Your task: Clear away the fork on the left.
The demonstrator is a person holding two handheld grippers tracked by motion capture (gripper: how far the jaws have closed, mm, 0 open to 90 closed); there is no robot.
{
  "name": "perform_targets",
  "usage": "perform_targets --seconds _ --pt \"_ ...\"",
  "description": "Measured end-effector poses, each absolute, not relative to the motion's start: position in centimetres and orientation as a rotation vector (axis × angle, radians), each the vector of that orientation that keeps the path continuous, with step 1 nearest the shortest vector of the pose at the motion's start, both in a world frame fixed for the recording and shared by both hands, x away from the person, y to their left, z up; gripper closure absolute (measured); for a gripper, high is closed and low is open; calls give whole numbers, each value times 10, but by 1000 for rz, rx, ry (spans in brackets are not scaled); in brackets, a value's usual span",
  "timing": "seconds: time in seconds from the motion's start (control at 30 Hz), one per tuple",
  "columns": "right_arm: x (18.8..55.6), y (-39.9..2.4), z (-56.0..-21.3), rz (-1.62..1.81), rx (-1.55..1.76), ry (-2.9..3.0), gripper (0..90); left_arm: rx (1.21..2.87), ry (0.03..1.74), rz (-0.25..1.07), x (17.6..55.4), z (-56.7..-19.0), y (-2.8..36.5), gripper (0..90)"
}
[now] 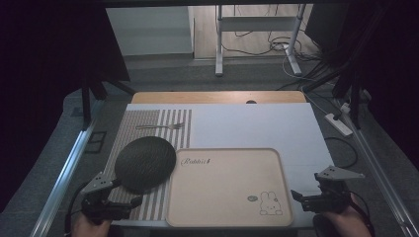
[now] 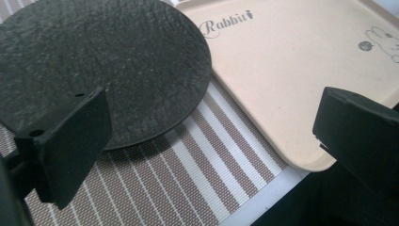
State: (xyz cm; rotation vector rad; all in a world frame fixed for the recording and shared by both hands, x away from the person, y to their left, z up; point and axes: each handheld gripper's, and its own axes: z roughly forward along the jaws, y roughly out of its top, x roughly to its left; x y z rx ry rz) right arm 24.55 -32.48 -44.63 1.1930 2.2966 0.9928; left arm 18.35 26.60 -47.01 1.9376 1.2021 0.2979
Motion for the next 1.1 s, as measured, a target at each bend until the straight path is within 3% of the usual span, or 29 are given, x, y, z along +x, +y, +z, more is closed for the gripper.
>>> perform_targets --seconds 1.1 --pt "246 -325 -446 1002 1189 2310 4 1945 1153 341 228 -469 265 0"
